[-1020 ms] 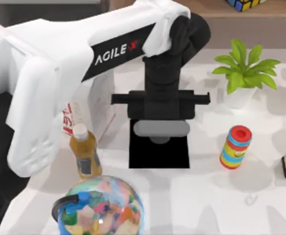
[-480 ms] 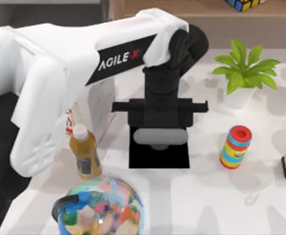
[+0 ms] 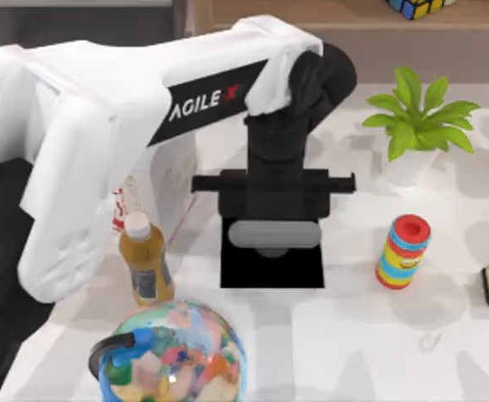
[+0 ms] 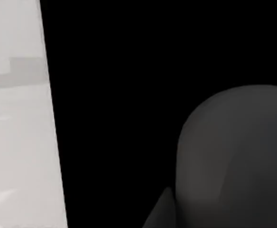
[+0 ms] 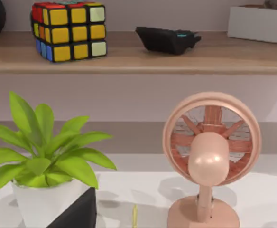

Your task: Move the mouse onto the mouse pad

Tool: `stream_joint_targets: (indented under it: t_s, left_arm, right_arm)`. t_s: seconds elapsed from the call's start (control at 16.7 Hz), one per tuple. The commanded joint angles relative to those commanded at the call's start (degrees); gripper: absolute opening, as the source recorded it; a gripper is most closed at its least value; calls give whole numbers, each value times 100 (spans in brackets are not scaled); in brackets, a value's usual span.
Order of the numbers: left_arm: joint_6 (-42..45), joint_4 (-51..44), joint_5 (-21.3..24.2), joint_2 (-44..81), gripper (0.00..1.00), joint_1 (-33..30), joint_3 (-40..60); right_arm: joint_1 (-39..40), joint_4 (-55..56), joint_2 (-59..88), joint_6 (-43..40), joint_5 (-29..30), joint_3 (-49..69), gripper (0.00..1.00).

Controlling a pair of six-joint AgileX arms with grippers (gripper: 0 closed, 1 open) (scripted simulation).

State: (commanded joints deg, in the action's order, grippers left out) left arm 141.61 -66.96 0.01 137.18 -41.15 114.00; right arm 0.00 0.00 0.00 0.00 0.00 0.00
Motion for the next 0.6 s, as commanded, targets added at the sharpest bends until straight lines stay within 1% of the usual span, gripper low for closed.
stream_joint_targets:
  t_s: [0.48,0.54,0.6]
  left_arm:
    - [0,0,0,0,98,0,0]
    - [0,0,0,0,100,0,0]
    - [0,0,0,0,100,0,0]
  right_arm:
    - [0,0,0,0,0,0,100]
    - [0,0,0,0,0,0,100]
    - [0,0,0,0,0,0,100]
